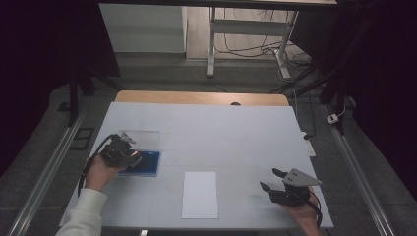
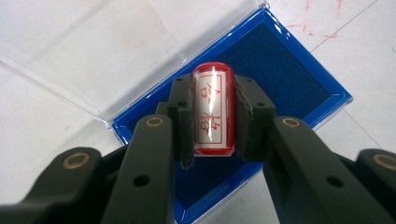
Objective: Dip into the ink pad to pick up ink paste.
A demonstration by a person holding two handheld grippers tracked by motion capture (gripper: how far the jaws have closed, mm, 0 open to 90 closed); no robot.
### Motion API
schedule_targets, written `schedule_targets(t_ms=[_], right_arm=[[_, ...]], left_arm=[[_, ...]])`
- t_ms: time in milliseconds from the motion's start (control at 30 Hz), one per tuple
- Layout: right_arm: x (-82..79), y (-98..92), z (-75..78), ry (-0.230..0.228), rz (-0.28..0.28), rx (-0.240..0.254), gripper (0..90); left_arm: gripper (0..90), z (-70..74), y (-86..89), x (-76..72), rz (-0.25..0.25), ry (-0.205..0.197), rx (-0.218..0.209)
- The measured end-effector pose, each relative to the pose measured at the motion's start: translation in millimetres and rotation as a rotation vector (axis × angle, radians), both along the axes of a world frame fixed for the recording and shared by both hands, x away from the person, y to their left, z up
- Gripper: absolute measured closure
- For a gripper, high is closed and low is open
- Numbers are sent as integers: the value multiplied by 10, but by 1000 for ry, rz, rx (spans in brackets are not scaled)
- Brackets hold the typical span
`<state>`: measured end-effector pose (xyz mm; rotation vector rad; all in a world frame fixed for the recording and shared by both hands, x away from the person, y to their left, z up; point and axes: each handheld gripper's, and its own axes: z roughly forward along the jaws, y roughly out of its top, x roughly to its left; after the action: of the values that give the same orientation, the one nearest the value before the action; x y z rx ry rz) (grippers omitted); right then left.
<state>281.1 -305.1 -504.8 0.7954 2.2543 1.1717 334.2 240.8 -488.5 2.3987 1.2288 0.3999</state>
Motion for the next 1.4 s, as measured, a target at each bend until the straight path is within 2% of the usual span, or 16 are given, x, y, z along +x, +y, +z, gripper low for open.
schedule_targets(t_ms=[567, 633, 667, 700, 733, 767, 833, 1000, 1267, 1400], right_arm=[[-4, -5, -3, 2, 2, 5, 319], [-1, -8, -8, 2, 3, 9, 319], [-2, -8, -8, 2, 3, 9, 319], [-4, -7, -8, 0, 3, 11, 319], [-5, -7, -6, 0, 3, 11, 319], [-5, -9, -6, 0, 4, 13, 319], [-2, -18, -6, -1, 2, 4, 319], [1, -35, -14, 5, -4, 11, 319], [-1, -35, -19, 4, -4, 8, 319], [-1, -35, -23, 7, -5, 6, 319]], left_arm=[[711, -8, -6, -27, 5, -20, 2], [709, 2, 25, -25, 4, -19, -19], [708, 20, 50, -34, -1, -32, -38], [708, 39, 67, -40, -4, -22, -33], [708, 59, 65, -60, -6, -37, -11], [707, 88, 79, -74, -3, -53, -20], [707, 151, 133, -92, 6, -73, -103], [707, 273, 163, -146, -13, -103, -175], [707, 379, 172, -206, -45, -129, -232], [706, 377, 148, -209, -59, -126, -232]])
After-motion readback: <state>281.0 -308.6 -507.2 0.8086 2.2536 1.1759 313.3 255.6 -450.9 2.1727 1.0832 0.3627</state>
